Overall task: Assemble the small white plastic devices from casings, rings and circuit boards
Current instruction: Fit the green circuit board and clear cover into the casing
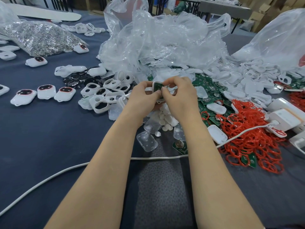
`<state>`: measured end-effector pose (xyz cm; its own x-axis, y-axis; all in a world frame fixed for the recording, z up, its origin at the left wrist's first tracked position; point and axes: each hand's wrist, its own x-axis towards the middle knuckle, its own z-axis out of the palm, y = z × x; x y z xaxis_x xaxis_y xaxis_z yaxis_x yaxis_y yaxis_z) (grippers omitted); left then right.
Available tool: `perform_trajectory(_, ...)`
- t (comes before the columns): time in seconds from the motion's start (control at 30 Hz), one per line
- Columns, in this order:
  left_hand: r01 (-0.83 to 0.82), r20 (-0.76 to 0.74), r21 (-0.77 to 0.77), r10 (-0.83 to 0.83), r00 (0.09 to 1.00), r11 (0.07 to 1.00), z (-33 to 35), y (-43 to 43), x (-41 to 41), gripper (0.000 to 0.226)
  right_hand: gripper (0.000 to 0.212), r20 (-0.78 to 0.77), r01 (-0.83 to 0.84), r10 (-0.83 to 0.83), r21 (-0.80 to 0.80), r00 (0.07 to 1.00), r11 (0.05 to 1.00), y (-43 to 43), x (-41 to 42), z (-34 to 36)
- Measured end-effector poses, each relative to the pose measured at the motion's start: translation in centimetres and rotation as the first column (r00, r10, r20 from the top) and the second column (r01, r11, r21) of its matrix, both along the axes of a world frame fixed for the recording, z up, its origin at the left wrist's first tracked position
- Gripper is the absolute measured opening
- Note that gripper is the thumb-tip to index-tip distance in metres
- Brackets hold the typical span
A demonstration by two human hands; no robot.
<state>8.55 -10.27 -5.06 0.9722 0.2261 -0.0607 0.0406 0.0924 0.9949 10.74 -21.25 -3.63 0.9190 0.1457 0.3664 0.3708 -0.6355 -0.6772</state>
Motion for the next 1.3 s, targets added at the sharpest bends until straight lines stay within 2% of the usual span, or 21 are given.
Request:
perform_trajectory(0.23,0.001,0.019,0.027,-0.002,1.0,1.0,-0.19,-0.14,0.14,0.02,0.015,0.004,0.064,-0.064,0.035,0.998,0.997,0.3,0.24,-0.32)
perform_trajectory(0.43,0.003,0.044,0.067,-0.006,0.999,0.998,-0.04,-0.17,0.07,0.02,0.014,-0.163,0.069,-0.014,0.337,0.987,0.939,0.66,0.43,-0.27)
perform_trajectory(0.67,-0.002,0.046,0.087,-0.002,0.999,0.996,-0.03,-0.16,0.12,0.024,0.008,-0.328,0.116,0.079,0.533,0.941,0.838,0.15,0.47,0.19)
perform_trajectory(0.8,0.002,0.042,0.068,-0.005,0.999,0.998,0.01,-0.09,0.14,0.032,0.014,-0.365,0.119,0.145,0.609,0.92,0.784,-0.09,0.3,0.49)
perform_trajectory(0.87,0.004,0.043,0.059,-0.007,0.999,0.998,0.06,-0.09,0.1,0.032,0.015,-0.371,0.113,0.161,0.617,0.915,0.779,-0.14,0.32,0.58)
perform_trajectory(1.1,0.016,0.052,0.035,-0.018,0.998,0.999,0.13,-0.13,-0.02,0.024,0.015,-0.288,0.069,0.091,0.502,0.953,0.862,-0.12,0.36,0.44)
perform_trajectory(1.3,0.014,0.04,0.011,-0.014,0.999,1.0,0.22,-0.12,0.0,0.028,0.012,-0.233,0.028,0.083,0.436,0.969,0.9,0.0,0.43,0.32)
